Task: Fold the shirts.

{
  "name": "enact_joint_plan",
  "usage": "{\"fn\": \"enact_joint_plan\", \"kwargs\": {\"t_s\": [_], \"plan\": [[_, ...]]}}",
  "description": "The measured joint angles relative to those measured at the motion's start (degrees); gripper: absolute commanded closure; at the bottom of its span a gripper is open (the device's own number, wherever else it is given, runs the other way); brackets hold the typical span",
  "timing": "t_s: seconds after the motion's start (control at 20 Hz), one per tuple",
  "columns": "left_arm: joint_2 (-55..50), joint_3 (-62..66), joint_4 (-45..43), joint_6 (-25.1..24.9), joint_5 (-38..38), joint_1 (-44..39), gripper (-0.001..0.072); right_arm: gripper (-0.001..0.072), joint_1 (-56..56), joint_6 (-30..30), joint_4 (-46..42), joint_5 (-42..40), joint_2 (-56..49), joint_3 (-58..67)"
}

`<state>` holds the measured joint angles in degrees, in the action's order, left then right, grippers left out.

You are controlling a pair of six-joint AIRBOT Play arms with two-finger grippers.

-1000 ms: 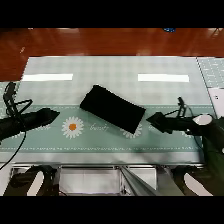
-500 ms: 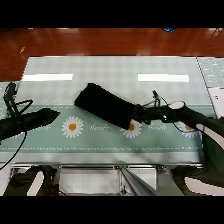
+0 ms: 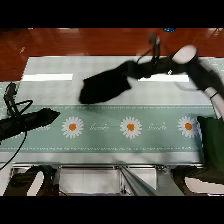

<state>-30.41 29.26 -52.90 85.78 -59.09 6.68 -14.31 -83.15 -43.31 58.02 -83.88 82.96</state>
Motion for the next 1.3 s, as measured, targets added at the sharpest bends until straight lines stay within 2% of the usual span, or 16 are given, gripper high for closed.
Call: {"fn": "enact_joint_plan", "kwargs": {"t_s": [0.3,0.55,0.8,1.0,1.3], "plan": [[0.0,-0.1,0.0,0.0,0.1,0.0,0.0678,0.0690,14.0,-6.5,-6.7,13.0,0.0,21.5],[0.0,-0.1,0.0,0.0,0.5,0.0,0.0678,0.0690,31.6,-9.6,-6.4,24.1,2.7,29.1],[0.0,-0.1,0.0,0.0,1.6,0.0,0.0678,0.0691,49.0,-11.5,-6.8,34.2,6.8,30.6],[0.0,-0.1,0.0,0.0,3.3,0.0,0.0678,0.0691,58.9,-12.1,-12.0,42.8,10.0,30.5],[0.0,-0.1,0.0,0.0,9.0,0.0,0.0678,0.0691,70.5,-12.5,-21.7,47.3,19.8,18.8]]}}
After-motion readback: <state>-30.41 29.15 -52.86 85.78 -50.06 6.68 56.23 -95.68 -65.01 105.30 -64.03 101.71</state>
